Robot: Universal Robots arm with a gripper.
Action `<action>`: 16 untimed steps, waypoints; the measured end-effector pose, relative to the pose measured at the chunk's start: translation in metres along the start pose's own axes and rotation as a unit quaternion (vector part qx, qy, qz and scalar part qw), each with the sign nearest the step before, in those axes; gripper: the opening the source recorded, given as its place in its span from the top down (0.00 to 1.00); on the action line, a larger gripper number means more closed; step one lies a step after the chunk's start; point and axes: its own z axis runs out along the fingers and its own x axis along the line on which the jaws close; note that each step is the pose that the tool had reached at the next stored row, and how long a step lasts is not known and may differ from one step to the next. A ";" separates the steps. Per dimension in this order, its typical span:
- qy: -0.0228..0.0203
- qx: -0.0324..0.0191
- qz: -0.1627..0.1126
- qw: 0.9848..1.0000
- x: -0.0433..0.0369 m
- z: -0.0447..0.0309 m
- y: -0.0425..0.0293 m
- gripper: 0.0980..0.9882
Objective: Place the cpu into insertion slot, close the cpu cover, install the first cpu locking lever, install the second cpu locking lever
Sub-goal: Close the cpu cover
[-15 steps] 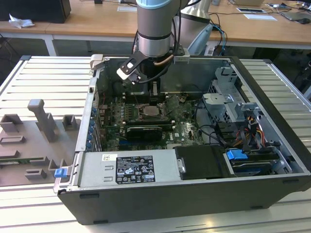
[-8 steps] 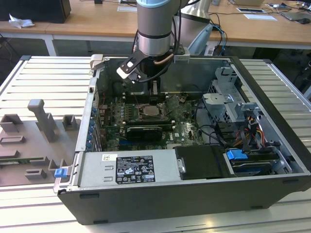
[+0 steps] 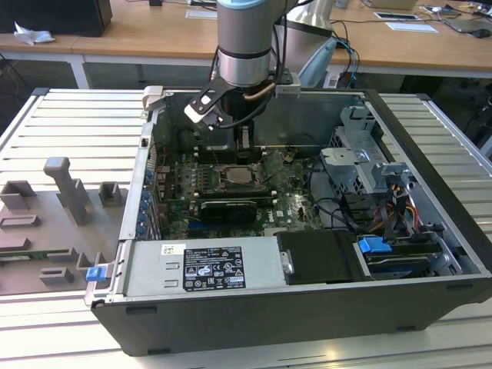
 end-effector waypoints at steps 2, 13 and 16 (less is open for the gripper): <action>0.000 0.000 0.000 1.000 0.0000 -0.0011 0.0001 0.99; 0.000 0.000 0.000 1.000 0.0001 -0.0057 0.0051 0.99; 0.000 0.000 0.000 1.000 0.0003 -0.0133 0.0055 0.99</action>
